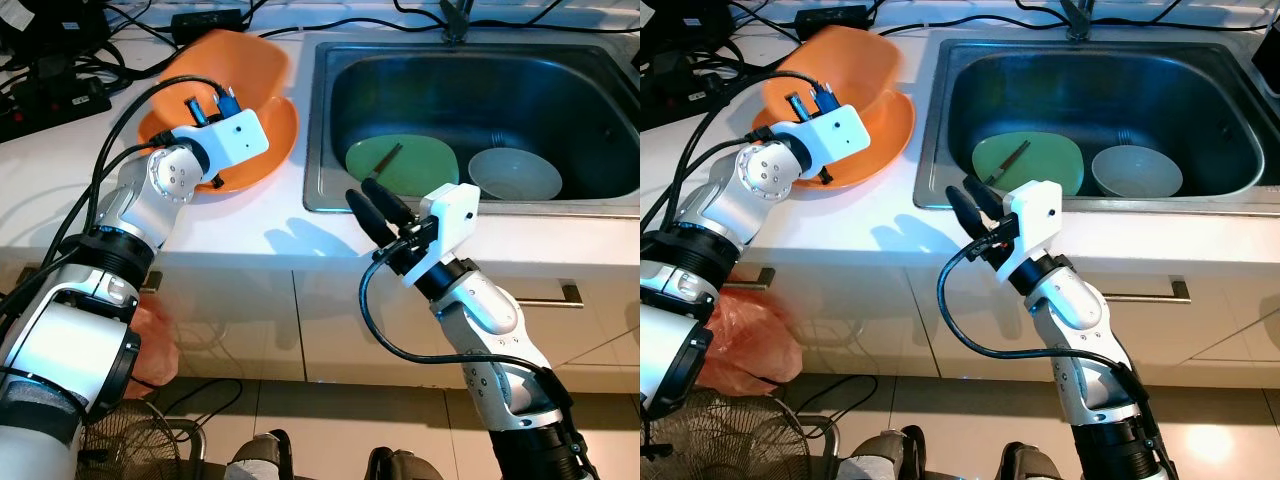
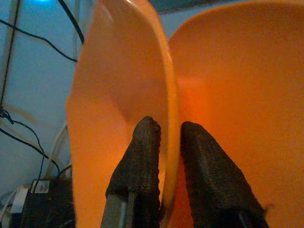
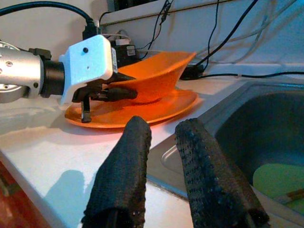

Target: Kitchen organization

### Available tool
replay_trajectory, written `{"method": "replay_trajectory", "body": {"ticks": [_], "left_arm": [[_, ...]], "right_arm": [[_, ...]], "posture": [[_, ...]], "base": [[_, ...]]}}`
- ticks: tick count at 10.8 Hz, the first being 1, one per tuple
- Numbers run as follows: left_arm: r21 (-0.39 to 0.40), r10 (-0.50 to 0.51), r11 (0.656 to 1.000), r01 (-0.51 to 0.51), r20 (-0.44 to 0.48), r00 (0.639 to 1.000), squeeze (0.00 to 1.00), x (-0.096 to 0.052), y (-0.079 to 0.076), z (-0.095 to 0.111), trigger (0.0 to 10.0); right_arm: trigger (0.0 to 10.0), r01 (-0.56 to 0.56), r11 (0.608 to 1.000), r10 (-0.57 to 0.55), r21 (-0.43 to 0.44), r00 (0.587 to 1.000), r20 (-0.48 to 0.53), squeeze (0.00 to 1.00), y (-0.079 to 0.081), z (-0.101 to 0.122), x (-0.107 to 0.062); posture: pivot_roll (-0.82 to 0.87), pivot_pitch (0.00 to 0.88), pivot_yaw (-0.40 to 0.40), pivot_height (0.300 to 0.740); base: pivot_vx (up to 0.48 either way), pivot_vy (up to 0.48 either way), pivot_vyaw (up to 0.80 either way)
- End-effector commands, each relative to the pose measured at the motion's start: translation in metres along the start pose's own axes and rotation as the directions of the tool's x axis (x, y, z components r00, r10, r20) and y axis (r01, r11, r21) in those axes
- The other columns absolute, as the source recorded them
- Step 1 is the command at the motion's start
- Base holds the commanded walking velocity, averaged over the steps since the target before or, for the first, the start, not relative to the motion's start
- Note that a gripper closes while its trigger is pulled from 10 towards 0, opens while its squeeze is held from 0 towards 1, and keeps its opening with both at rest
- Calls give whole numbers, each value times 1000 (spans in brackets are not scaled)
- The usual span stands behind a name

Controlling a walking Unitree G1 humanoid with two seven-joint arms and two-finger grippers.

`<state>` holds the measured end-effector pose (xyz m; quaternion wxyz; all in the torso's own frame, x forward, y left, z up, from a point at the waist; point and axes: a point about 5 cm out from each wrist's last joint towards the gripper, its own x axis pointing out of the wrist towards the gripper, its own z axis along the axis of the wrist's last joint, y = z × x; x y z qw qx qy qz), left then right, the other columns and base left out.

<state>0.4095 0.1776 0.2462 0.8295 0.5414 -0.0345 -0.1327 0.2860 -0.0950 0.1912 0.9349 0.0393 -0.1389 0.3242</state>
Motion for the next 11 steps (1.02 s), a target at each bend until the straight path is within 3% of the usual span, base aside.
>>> {"method": "replay_trajectory", "body": {"ticks": [1,5,8,11], "left_arm": [[8,-13,1000,14,-11,1000,0,1,-1,-1,0],[83,86,993,-90,47,995,0,0,12,9,0],[148,155,973,-179,162,975,0,-2,22,27,0],[182,201,947,-265,306,930,0,-7,26,47,0]], "right_arm": [[10000,-18,1000,18,3,1000,-4,0,3,0,0],[10000,-12,1000,12,5,1000,-7,0,3,-1,0],[10000,-7,1000,7,7,1000,-9,0,2,-2,0],[10000,-2,1000,2,12,1000,-10,0,2,-2,1]], "posture": [[50,141,47,740],[48,145,46,740],[52,153,44,740],[54,159,46,740]], "base": [[0,0,0],[0,0,0],[0,0,0],[0,0,0]]}}
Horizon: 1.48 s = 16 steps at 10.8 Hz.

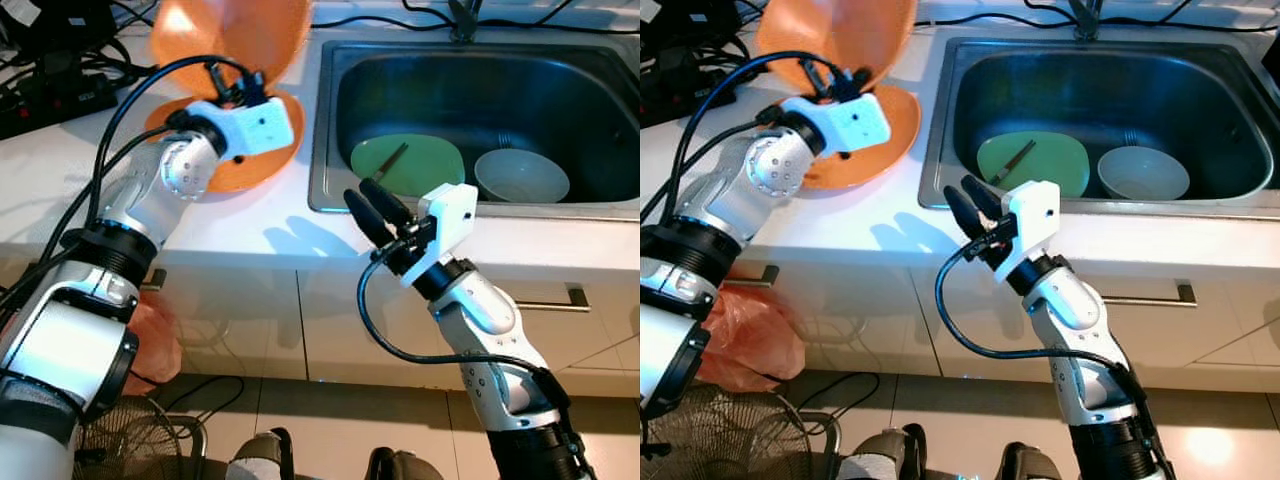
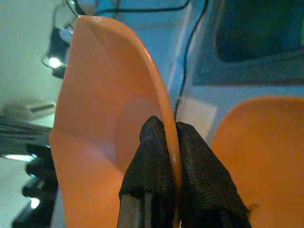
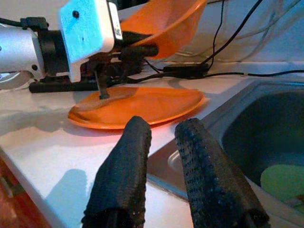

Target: Kitchen organization

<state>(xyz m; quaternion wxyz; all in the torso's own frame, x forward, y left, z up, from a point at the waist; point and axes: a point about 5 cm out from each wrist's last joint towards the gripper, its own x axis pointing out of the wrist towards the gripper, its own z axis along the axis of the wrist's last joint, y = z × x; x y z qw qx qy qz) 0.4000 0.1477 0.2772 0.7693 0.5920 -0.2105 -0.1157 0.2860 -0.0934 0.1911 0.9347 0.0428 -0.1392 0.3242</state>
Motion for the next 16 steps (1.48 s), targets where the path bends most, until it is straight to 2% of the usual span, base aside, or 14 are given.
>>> {"method": "replay_trajectory", "body": {"ticks": [1,2,4,5,7,8,13,14,16], "left_arm": [[40,57,997,-60,61,997,0,2,15,10,0],[41,63,997,-68,99,993,0,2,15,17,10000],[20,54,998,-58,142,988,0,1,4,25,10000],[15,50,998,-53,154,987,0,1,0,28,10000],[22,32,999,-37,175,984,0,1,-7,34,10000],[13,22,1000,-26,202,979,0,1,-14,43,10000],[-8,-24,1000,27,286,958,0,2,-36,70,10000],[-17,-45,998,53,314,948,0,2,-46,79,10000],[-26,-66,996,79,341,938,0,3,-55,88,10000]], "right_arm": [[10000,4,1000,-4,5,1000,-13,0,0,-2,0],[10000,23,1000,-23,1,1000,-11,0,-2,-2,0],[10000,131,991,-131,4,991,28,0,-16,5,2],[10000,205,978,-206,27,977,62,0,-26,13,4],[10000,276,958,-282,75,954,100,0,-37,21,6],[10000,350,927,-367,134,921,131,0,-49,30,8],[10000,336,914,-376,227,912,164,0,-47,46,25],[10000,322,916,-366,241,916,168,0,-44,47,29],[10000,299,921,-346,250,923,168,0,-39,47,32]], "posture": [[55,161,45,740],[56,162,44,740],[54,163,43,740],[54,162,41,740],[52,160,42,740],[52,159,40,740],[52,158,46,740],[50,155,48,740],[45,148,49,740]], "base": [[0,0,0],[0,0,0],[0,0,0],[0,0,0],[0,0,0],[0,0,0],[0,0,0],[0,0,0],[0,0,0]]}}
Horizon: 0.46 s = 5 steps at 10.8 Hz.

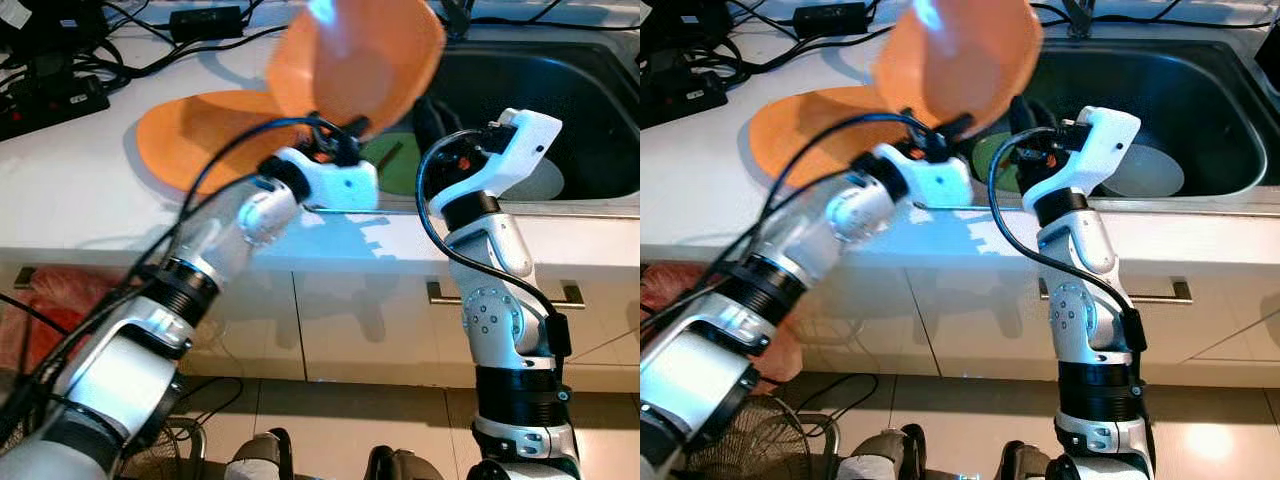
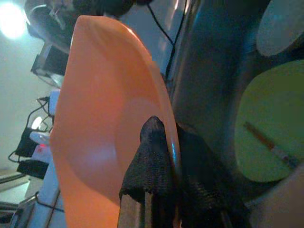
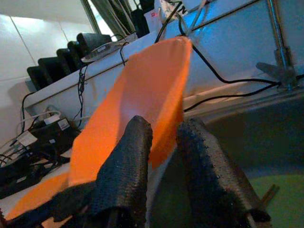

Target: Kitchen organization

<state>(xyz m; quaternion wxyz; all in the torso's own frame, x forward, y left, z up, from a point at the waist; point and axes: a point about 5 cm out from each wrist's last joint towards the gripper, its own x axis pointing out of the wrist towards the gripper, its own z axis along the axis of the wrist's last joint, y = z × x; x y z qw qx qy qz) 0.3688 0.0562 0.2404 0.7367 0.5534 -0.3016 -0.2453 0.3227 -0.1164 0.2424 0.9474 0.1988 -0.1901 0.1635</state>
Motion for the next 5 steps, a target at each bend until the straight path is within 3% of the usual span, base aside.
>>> {"method": "replay_trajectory", "body": {"ticks": [1,5], "left_arm": [[12,3,1000,-4,43,999,0,0,0,7,10000],[0,10,1000,-10,81,997,0,2,-4,18,10000]], "right_arm": [[10000,-19,1000,19,12,1000,-5,0,5,0,3],[10000,-34,999,34,25,999,-14,0,9,-3,4]], "posture": [[45,147,50,740],[54,135,45,740]], "base": [[0,0,0],[0,0,0]]}}
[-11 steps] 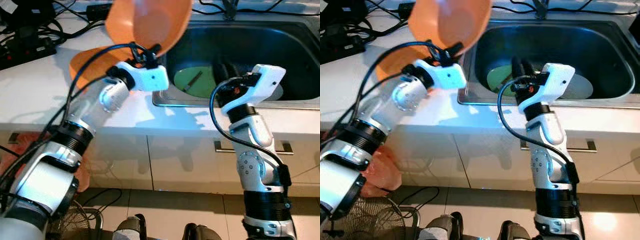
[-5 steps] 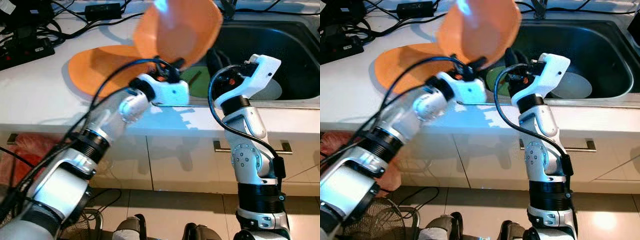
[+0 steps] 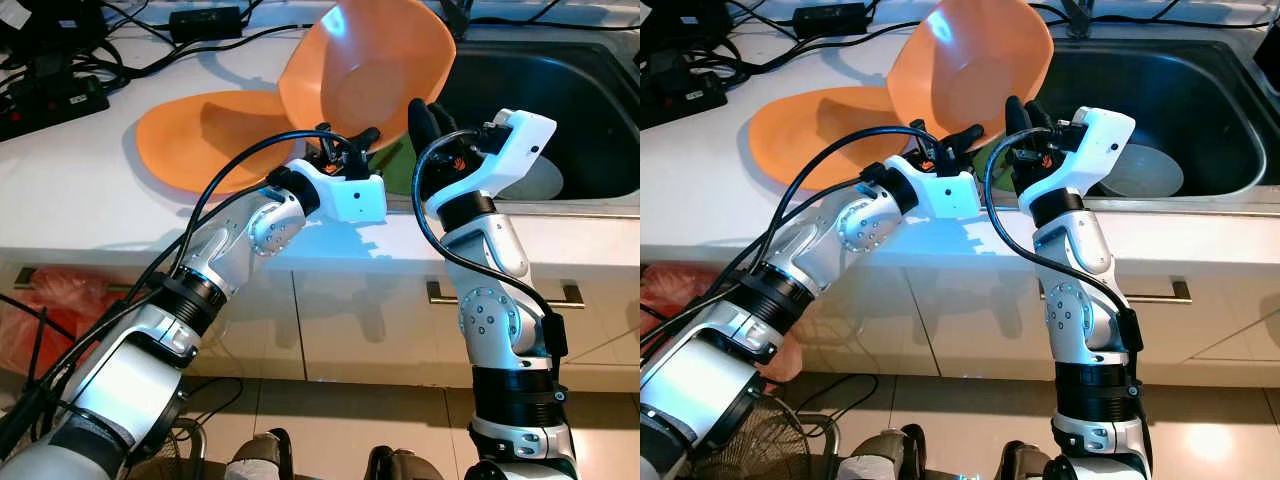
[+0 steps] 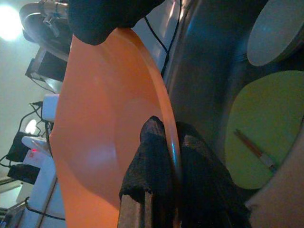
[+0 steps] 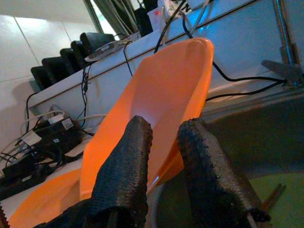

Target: Kitchen organization

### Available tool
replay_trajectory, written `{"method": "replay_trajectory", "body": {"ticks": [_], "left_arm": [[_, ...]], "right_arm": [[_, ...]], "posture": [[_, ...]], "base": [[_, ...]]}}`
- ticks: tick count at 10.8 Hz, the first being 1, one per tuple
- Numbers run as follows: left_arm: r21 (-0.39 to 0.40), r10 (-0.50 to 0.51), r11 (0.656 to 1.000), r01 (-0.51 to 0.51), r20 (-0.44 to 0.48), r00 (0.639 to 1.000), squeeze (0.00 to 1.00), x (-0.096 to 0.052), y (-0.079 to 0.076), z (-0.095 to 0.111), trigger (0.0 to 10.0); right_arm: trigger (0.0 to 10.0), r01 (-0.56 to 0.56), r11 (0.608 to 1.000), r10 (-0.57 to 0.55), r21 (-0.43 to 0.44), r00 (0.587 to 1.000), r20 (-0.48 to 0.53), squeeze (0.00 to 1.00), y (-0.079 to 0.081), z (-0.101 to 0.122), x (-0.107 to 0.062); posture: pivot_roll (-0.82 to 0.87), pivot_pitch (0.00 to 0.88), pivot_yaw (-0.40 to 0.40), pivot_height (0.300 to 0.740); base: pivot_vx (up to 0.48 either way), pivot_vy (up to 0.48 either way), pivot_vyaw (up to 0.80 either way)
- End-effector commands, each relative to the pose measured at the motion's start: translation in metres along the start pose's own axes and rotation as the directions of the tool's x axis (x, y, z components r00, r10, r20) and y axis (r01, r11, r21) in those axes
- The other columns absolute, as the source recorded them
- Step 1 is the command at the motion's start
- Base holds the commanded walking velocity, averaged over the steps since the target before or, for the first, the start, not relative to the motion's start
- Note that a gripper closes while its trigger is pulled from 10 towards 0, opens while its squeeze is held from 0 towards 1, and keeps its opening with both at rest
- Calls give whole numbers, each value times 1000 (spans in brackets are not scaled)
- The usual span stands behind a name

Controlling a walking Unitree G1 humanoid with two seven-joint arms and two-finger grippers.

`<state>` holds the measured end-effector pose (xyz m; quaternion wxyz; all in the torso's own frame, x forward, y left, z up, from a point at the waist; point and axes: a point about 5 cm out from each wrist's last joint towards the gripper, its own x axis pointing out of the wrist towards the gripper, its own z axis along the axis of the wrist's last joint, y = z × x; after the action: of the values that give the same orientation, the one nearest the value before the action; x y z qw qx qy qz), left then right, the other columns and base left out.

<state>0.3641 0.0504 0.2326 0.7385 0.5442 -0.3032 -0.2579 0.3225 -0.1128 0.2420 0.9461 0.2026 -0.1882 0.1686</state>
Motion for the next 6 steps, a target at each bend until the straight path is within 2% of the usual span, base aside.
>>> {"method": "replay_trajectory", "body": {"ticks": [1,5,6], "left_arm": [[23,30,999,-31,70,997,0,4,6,15,10000],[28,71,997,-74,104,992,0,2,9,21,10000],[28,75,997,-78,100,992,0,3,9,21,10000]], "right_arm": [[10000,-28,1000,28,13,1000,-13,0,6,-2,4],[10000,-8,1000,8,1,1000,-23,0,4,-5,5],[10000,0,1000,0,3,1000,-23,153,3,-5,5]], "posture": [[56,136,45,740],[62,147,37,740],[60,148,37,740]], "base": [[0,0,0],[0,0,0],[0,0,0]]}}
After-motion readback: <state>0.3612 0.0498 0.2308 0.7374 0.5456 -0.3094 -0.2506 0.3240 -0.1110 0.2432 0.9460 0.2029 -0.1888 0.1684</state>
